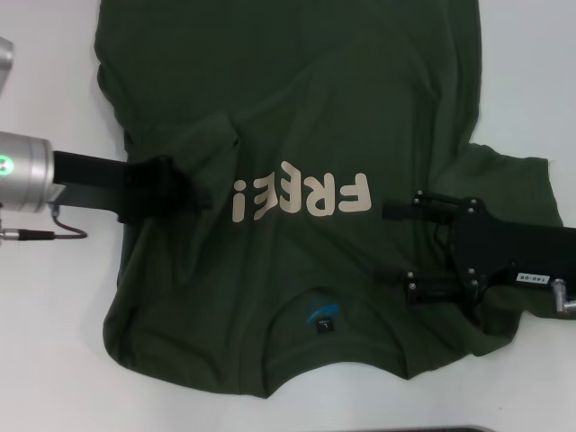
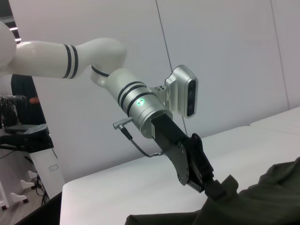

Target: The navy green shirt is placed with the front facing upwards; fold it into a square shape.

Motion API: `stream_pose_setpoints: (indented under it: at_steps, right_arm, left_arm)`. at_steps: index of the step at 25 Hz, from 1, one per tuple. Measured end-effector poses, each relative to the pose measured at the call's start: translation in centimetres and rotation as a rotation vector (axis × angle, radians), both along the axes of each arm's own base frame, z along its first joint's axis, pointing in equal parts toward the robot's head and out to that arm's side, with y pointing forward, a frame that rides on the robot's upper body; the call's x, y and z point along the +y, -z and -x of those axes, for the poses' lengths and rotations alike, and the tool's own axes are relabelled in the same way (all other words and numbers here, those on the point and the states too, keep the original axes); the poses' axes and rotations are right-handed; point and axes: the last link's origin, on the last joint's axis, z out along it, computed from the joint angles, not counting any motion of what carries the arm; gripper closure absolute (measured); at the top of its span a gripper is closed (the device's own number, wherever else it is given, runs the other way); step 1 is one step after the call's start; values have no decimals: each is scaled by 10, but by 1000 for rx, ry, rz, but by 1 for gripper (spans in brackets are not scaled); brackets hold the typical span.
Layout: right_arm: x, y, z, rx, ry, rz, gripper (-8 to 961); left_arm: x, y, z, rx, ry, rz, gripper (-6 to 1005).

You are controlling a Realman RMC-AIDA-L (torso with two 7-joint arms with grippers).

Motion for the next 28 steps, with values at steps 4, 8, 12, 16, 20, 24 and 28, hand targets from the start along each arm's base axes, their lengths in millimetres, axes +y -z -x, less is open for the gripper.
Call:
stream_pose_setpoints:
  at_steps: [4, 8, 12, 16, 20, 24, 28]
  right_arm:
    - [0, 0, 0, -1, 0, -1, 71]
    - [1, 0, 0, -2, -1, -1, 71]
    - [1, 1, 0, -2, -1, -2, 71]
    - [1, 1, 0, -2, -1, -2, 71]
    - [0, 1, 0, -3, -1, -1, 71]
    - [-1, 1, -1, -2, 6, -1, 70]
    - [-2, 1, -1, -1, 9, 0, 70]
  left_arm:
    - [-2, 9, -8, -17, 15, 19, 985]
    - [-5, 23, -18, -24, 38, 48, 982]
    - [-7, 31, -21, -16, 46, 80, 979]
    - [-9, 37, -23, -53, 39, 102, 977]
    - [-7, 36, -23, -99, 43, 64, 974]
    - [-8, 35, -23, -130, 52, 38, 923]
    - [-10, 35, -24, -134, 67, 50, 822]
